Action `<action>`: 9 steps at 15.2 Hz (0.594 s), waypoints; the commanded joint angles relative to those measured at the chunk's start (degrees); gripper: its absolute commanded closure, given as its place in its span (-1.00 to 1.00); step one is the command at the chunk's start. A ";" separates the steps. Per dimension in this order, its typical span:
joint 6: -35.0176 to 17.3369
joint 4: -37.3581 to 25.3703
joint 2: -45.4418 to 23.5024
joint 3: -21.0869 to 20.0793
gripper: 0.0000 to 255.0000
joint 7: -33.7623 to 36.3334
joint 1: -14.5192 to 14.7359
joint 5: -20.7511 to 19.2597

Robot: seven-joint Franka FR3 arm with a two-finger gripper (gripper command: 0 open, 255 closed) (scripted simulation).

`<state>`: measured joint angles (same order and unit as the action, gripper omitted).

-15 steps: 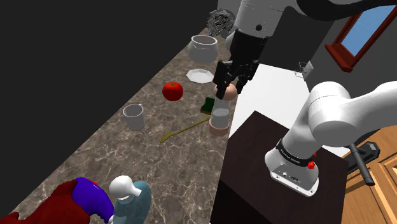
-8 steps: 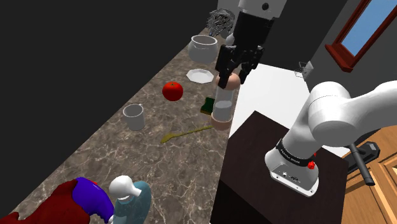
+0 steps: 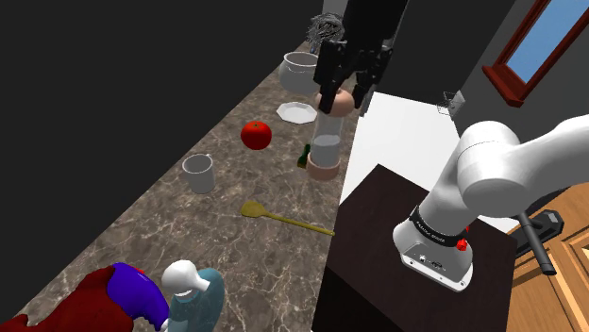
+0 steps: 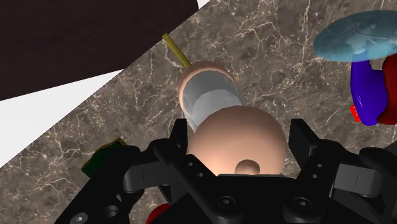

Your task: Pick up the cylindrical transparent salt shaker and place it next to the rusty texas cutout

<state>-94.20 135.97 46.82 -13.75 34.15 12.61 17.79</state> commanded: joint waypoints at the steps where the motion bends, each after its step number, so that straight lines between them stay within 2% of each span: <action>1: -1.85 -2.26 -3.73 -1.74 1.00 1.17 -0.24 0.47; 9: -7.71 -15.64 -21.34 -9.65 1.00 7.75 -2.05 -0.65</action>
<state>-101.25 122.53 28.23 -22.63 41.29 11.03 17.73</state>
